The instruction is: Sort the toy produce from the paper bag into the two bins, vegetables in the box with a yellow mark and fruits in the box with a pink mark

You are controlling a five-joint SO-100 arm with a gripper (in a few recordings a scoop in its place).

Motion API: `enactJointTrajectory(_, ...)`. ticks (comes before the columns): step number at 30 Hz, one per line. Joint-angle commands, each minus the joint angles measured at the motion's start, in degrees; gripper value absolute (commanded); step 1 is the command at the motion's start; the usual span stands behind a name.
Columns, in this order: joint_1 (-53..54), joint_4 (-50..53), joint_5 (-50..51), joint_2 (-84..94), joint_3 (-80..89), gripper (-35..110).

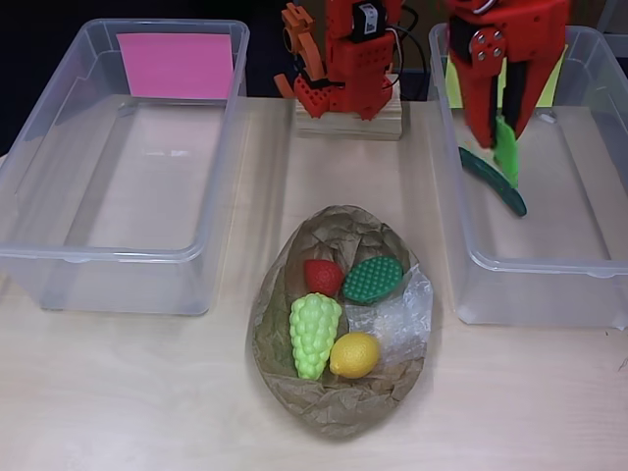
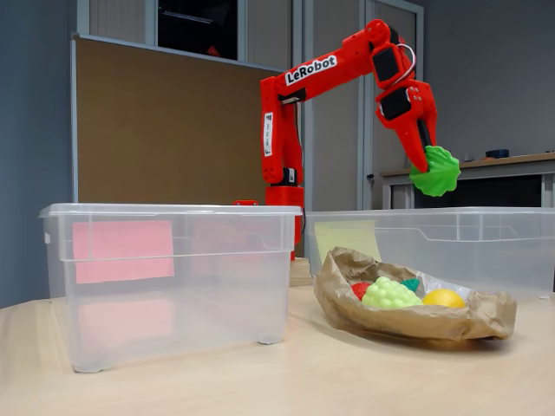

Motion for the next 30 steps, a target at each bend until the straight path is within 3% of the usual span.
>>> enactJointTrajectory(1, -9.0, 1.4, 13.3, 7.9, 4.7, 0)
enactJointTrajectory(7, -27.2, -3.8, 38.8, 14.0, 18.6, 0)
enactJointTrajectory(11, -37.0, -12.8, 53.9, 15.6, 28.2, 0)
enactJointTrajectory(20, -45.7, -28.1, 56.0, 5.4, 31.6, 1)
enactJointTrajectory(24, -47.1, -33.0, 56.1, 2.0, 32.6, 11)
enactJointTrajectory(30, -47.1, -33.0, 55.9, 1.7, 32.8, 20)
